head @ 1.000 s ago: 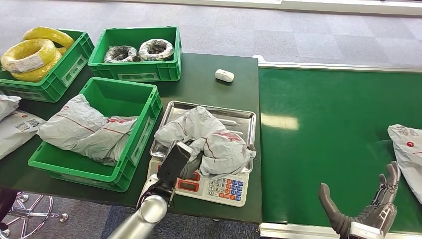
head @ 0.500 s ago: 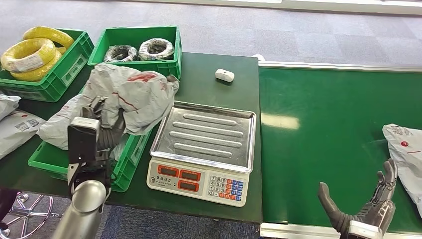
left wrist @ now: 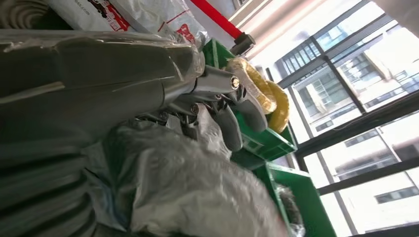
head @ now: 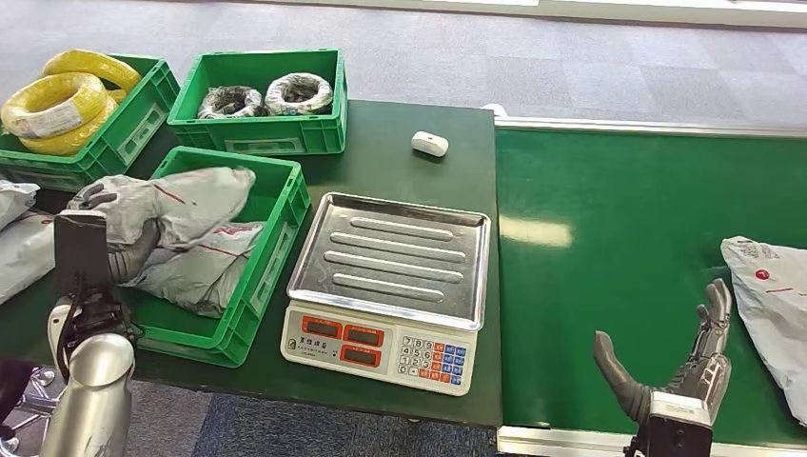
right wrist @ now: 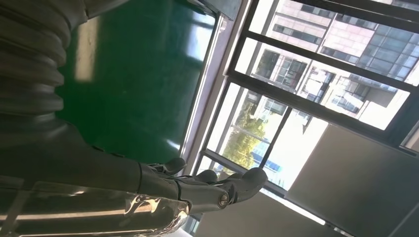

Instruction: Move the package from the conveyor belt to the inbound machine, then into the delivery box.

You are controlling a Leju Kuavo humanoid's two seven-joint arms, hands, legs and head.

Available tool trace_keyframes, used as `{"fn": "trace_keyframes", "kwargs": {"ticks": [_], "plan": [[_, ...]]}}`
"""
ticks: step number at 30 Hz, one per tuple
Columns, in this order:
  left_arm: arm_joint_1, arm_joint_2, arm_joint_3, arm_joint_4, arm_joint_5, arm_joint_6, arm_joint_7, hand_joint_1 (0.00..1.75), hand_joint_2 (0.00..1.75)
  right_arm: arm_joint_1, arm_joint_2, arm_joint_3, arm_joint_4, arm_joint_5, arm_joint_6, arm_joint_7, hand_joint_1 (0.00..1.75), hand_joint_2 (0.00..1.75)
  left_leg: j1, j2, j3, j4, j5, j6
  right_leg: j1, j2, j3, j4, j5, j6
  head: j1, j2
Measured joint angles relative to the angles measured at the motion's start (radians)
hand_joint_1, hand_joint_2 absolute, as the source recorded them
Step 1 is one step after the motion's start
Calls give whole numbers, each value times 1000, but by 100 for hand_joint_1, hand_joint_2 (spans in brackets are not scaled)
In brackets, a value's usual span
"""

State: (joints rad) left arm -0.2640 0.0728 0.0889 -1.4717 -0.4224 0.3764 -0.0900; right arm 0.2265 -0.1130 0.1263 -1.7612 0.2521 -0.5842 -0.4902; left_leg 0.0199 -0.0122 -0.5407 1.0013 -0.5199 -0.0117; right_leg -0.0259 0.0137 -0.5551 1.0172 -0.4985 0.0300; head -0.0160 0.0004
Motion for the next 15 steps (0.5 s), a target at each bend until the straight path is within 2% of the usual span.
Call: {"fn": "trace_keyframes", "kwargs": {"ticks": [8,15], "plan": [[0,-10,7,67,-22,-26,16,0,175,1,-16,8,21,-13,-11,0,0,175,0,0,0,0,0,0,0,0,-1,0,0,0,0,0],[8,-18,-3,59,61,-105,17,0,175,16,-17,15,20,-4,-18,10,0,175,0,0,0,0,0,0,0,0,-1,0,0,0,0,0]]}}
